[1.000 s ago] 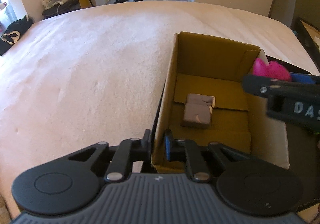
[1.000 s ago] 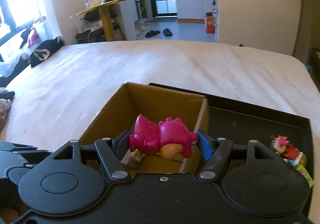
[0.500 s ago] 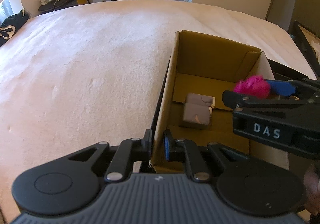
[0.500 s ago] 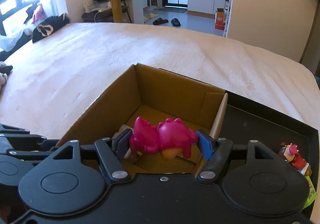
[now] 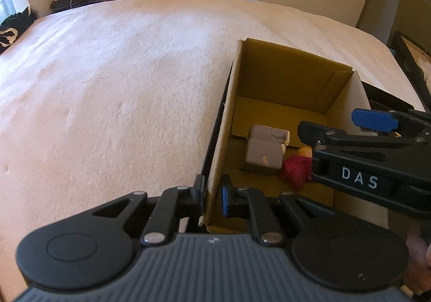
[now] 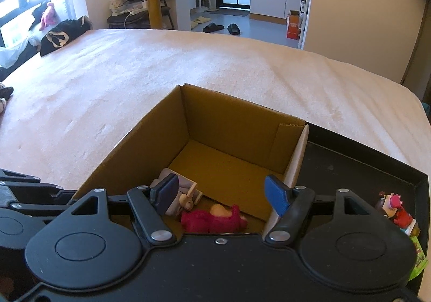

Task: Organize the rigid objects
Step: 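Carry the pink dinosaur into the box and release it beside the block, then move the right gripper to the green cube toy and grasp it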

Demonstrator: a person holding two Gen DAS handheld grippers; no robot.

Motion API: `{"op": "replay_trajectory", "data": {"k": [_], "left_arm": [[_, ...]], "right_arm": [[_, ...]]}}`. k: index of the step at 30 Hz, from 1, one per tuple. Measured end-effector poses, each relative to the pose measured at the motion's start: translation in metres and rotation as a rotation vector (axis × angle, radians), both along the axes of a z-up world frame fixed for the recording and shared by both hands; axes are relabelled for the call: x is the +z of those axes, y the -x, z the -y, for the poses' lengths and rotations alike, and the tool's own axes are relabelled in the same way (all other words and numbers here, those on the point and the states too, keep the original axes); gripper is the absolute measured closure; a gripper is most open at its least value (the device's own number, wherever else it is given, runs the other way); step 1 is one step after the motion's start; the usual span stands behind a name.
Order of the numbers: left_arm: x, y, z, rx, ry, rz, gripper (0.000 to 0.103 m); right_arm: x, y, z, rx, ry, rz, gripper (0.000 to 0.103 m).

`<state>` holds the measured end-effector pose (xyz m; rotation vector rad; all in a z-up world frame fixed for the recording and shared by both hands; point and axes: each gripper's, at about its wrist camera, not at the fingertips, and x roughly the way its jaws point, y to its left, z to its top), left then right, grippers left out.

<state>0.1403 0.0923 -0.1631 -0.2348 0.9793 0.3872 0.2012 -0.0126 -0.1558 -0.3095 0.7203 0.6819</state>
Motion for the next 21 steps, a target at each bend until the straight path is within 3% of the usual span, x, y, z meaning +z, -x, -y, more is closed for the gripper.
{"op": "replay_trajectory", "data": {"k": [12,17,21], "left_arm": [[0.003,-0.002,0.006,-0.002,-0.027,-0.016,0.091],[0.007,-0.001,0.01,0.004,-0.041,-0.02,0.091],[0.013,-0.001,0.018,-0.014,-0.077,-0.032,0.087]], "right_arm": [[0.024,0.003,0.026,-0.055,-0.049,0.015,0.031],[0.028,0.008,0.041,-0.03,-0.005,0.051,0.031],[0.034,-0.003,0.058,-0.093,-0.035,0.033,0.031]]}}
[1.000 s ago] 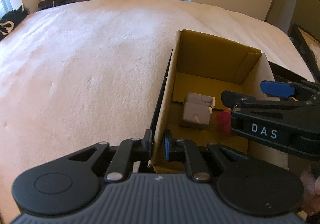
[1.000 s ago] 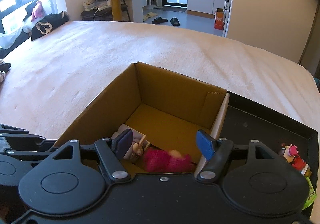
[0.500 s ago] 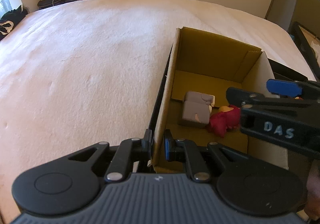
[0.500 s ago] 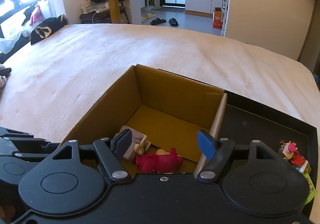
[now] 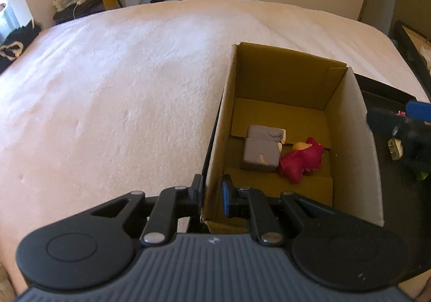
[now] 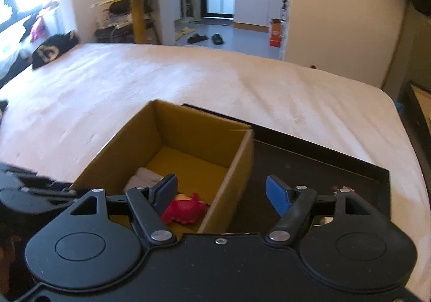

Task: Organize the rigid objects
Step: 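Move the right gripper to the green cube toy and grasp it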

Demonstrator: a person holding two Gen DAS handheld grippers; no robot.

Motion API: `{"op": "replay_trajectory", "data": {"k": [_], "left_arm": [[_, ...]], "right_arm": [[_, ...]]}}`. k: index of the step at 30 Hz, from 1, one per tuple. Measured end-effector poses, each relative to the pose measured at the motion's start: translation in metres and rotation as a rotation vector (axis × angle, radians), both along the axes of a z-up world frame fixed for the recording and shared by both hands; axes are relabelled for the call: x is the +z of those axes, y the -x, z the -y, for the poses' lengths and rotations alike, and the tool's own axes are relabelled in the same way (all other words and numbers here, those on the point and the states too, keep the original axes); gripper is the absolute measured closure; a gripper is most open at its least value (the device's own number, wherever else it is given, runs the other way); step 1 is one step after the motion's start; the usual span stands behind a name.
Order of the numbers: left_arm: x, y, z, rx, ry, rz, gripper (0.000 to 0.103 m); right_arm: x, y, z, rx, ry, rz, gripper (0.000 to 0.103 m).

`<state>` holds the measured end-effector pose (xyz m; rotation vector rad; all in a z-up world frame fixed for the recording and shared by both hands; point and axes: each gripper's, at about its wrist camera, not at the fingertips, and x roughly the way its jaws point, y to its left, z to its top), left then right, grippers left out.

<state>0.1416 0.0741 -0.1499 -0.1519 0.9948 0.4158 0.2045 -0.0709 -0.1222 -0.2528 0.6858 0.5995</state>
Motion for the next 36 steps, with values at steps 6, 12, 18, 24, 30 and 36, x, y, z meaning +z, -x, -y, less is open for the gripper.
{"op": "replay_trajectory", "data": {"k": [6,12,18,24,30,36], "left_arm": [[0.002,0.0,0.007,-0.017,-0.021,-0.06,0.079],[0.005,0.003,0.009,-0.012,-0.017,-0.068,0.047],[0.006,0.0,0.012,0.001,-0.042,-0.084,0.045],[0.013,0.002,0.013,0.021,-0.079,-0.071,0.038],[0.015,0.002,0.013,0.044,-0.078,-0.072,0.036],[0.016,0.002,0.02,0.046,-0.119,-0.064,0.036]], "right_arm": [[-0.001,-0.011,0.022,-0.119,0.021,-0.012,0.028],[0.002,-0.012,0.042,-0.129,0.047,0.009,0.024],[0.0,-0.019,0.061,-0.182,0.087,0.028,0.024],[-0.008,-0.026,0.072,-0.199,0.134,0.028,0.023],[-0.024,-0.036,0.085,-0.22,0.188,-0.006,0.023],[-0.039,-0.045,0.088,-0.198,0.262,-0.038,0.023]]}}
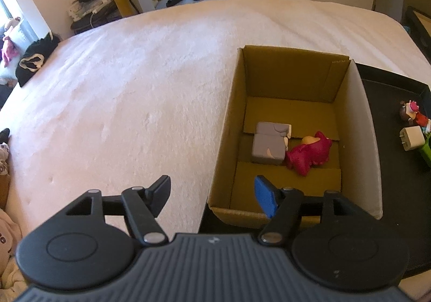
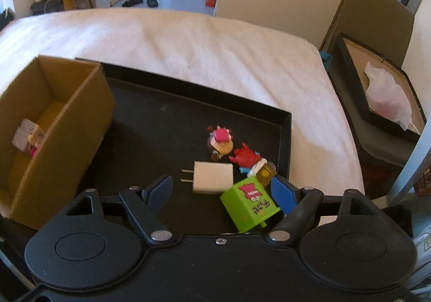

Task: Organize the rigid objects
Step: 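Move the right gripper to the green cube toy and grasp it, then lift the green cube and carry it toward the box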

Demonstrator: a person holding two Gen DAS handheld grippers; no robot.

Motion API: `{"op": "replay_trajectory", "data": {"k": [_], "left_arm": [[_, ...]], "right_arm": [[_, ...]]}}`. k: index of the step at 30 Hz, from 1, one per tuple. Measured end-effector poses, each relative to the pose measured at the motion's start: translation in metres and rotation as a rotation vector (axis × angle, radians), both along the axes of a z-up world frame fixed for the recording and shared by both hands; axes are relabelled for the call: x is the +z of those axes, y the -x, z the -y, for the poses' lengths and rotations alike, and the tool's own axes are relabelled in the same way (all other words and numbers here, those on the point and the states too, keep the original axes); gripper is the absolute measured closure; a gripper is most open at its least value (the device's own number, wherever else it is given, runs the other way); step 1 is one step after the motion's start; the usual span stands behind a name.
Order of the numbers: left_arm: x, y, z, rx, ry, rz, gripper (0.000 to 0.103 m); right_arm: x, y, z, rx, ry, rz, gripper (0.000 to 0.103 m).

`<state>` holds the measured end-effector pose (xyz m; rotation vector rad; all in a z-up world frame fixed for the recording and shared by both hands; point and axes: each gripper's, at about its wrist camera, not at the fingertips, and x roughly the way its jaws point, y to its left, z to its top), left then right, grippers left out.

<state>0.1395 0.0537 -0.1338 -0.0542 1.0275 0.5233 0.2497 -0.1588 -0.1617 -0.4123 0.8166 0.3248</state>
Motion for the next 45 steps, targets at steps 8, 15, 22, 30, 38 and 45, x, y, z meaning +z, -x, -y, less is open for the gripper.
{"op": "replay_trajectory", "data": {"k": [8,15,22,30,38,45], "left_arm": [[0.001,-0.005,0.001,0.02,-0.032,0.005,0.036],[-0.001,-0.009,0.003,0.022,-0.043,-0.004,0.035],[-0.003,-0.009,0.003,0.025,-0.044,-0.005,0.035],[-0.003,-0.007,-0.001,0.023,-0.026,-0.002,0.036],[-0.001,-0.004,-0.002,0.022,-0.011,0.008,0.036],[0.001,0.0,-0.001,0.017,-0.006,0.03,0.036]], "right_arm": [[-0.023,-0.014,0.001,-0.002,0.123,-0.032,0.023],[-0.041,-0.02,-0.004,0.015,0.236,-0.008,0.023],[-0.052,-0.023,-0.005,0.037,0.252,-0.032,0.029],[-0.038,-0.017,-0.005,0.06,0.22,-0.012,0.053],[-0.01,-0.011,-0.005,0.059,0.097,0.025,0.054],[0.017,0.002,-0.005,0.063,0.004,0.061,0.054]]}}
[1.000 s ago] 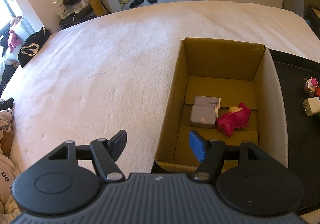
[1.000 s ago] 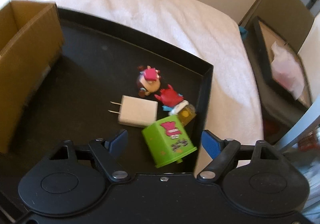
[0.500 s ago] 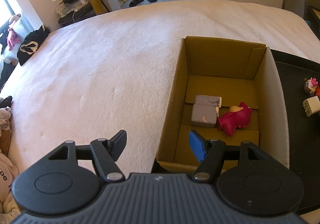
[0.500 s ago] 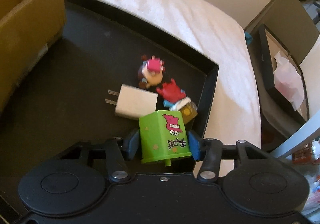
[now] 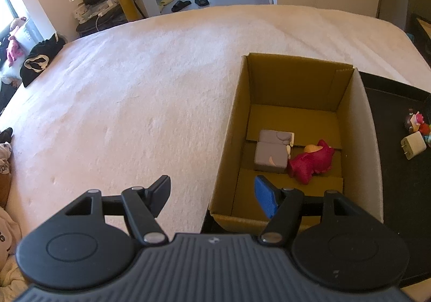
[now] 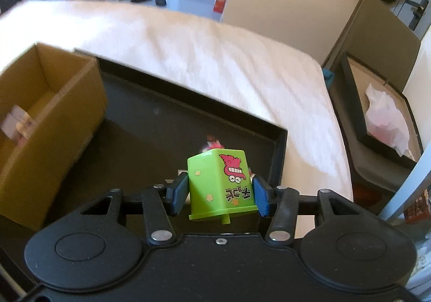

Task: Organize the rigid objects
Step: 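Lift the green cube and carry it toward the box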

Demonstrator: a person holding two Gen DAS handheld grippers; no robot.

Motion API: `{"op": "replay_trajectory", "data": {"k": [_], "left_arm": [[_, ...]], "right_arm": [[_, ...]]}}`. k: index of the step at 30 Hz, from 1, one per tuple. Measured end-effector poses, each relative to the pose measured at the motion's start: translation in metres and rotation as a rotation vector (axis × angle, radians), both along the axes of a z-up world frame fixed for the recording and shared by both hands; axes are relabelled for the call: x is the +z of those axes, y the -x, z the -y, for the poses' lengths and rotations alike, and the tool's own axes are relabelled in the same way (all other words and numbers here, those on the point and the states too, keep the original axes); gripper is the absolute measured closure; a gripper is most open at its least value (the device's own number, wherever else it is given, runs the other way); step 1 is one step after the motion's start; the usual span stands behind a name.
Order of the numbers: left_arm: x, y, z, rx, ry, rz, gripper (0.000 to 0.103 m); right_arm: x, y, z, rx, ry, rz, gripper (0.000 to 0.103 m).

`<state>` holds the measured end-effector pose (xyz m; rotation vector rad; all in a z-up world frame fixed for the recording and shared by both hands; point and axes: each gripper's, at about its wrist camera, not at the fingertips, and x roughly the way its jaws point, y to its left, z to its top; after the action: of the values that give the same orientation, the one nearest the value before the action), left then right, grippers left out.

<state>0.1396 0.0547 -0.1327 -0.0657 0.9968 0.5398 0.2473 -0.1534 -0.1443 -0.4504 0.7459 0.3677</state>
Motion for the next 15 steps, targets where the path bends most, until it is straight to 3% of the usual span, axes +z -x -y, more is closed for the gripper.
{"op": "replay_trajectory", "data": {"k": [9,15], "left_arm": [[0.002,0.004,0.0,-0.027,0.009,0.032,0.036],[-0.001,0.005,-0.004,-0.056,0.048,0.057,0.039]], "right_arm": [[0.031,0.01,-0.01,0.062,-0.208,-0.005,0.054],[0.036,0.011,-0.018,0.099,-0.264,-0.006,0.054]]}}
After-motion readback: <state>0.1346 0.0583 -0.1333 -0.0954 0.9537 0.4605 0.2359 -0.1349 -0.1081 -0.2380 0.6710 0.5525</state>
